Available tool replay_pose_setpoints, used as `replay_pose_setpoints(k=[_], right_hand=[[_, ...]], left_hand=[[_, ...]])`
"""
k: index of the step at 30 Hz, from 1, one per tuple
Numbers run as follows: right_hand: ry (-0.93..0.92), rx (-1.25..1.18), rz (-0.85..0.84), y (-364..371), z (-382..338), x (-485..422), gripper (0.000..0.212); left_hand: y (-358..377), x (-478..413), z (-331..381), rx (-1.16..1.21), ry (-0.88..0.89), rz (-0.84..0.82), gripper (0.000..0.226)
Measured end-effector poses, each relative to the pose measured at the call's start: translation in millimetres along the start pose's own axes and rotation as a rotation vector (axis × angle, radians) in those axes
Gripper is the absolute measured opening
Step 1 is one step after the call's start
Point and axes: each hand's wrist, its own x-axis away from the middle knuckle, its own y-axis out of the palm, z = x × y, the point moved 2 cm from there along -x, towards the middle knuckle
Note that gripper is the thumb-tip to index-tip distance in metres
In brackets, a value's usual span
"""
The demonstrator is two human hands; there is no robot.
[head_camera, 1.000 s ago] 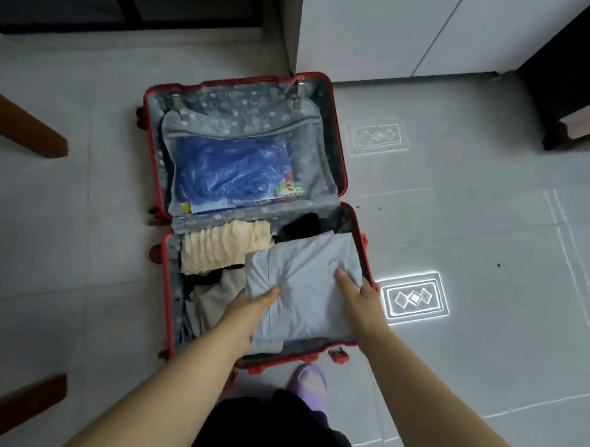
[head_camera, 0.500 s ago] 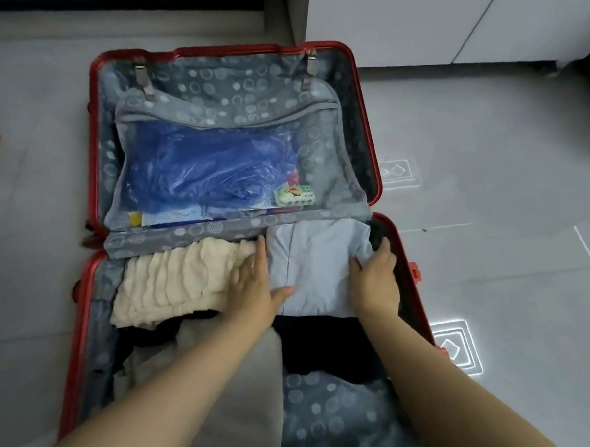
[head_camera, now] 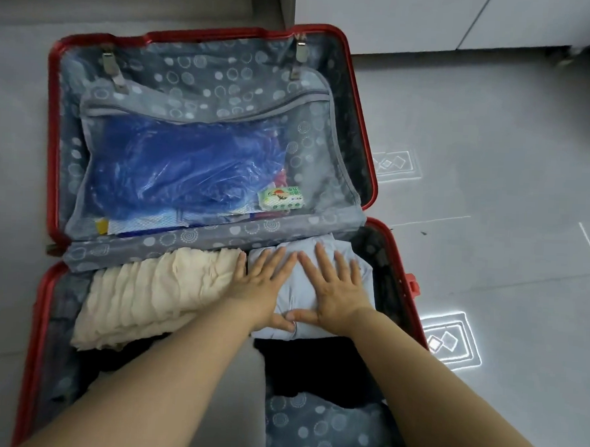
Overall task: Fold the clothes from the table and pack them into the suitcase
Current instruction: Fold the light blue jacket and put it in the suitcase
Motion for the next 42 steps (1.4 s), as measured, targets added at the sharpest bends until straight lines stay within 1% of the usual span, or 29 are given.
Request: replay_pose_setpoints(k=[5, 7, 10, 12, 14, 17, 19, 22, 24, 27, 30, 35, 39, 42], right_hand=[[-0.028, -0.074, 0.015, 4.4, 7.5, -19.5, 0.137], [-0.027, -0.078, 0.007, 4.5, 7.4, -22.0, 0.139], [-0.02, -0.055, -0.033, 0.4, 5.4, -20.7, 0.138], [0.014, -0.027, -0.057, -3.9, 2.3, -18.3, 0.126], [0.107, -0.001, -0.067, -6.0, -3.3, -11.5, 0.108], [0.225, 0.007, -0.031, -9.1, -20.5, 17.8, 0.093], [0.224, -0.001, -0.007, -14.8, -38.8, 54.5, 0.086], [0.251, -0.046, -0.054, -37.8, -72.6, 129.5, 0.078], [0.29, -0.066, -0.097, -69.2, -99.2, 179.3, 0.076], [0.269, -0.071, -0.109, -134.5, -142.8, 248.5, 0.074], [0.182, -0.044, -0.058, -210.7, -189.0, 317.0, 0.07], [-0.007, 0.013, 0.02, -321.0, -269.3, 411.7, 0.064], [-0.134, 0.072, 0.084, -369.2, -338.4, 459.5, 0.062], [-0.216, 0.085, 0.12, -382.2, -400.8, 485.4, 0.061]], left_hand=[[2.3, -12.5, -4.7, 0.019, -0.045, -0.026, 0.122], [3.8, -13.3, -4.3, -0.002, -0.071, -0.002, 0.121], [7.8, -8.3, -2.6, 0.015, -0.166, 0.033, 0.122], [9.7, -2.9, 1.0, 0.02, -0.233, 0.031, 0.121], [9.3, 4.2, 6.1, 0.008, -0.275, 0.023, 0.116], [5.5, 30.6, 12.5, 0.012, -0.277, 0.025, 0.101], [0.1, 69.8, 11.4, 0.046, -0.254, 0.027, 0.091], [-17.2, 156.6, 6.2, 0.118, -0.256, 0.055, 0.081], [-39.3, 219.4, 3.2, 0.173, -0.312, 0.07, 0.078], [-87.8, 313.6, 8.0, 0.247, -0.397, 0.067, 0.074], [-142.9, 406.1, 19.6, 0.326, -0.453, 0.135, 0.071], [-231.1, 543.8, 27.6, 0.409, -0.496, 0.259, 0.065], [-272.9, 640.4, 12.9, 0.437, -0.547, 0.42, 0.062], [-277.0, 708.4, -9.0, 0.477, -0.597, 0.502, 0.06]])
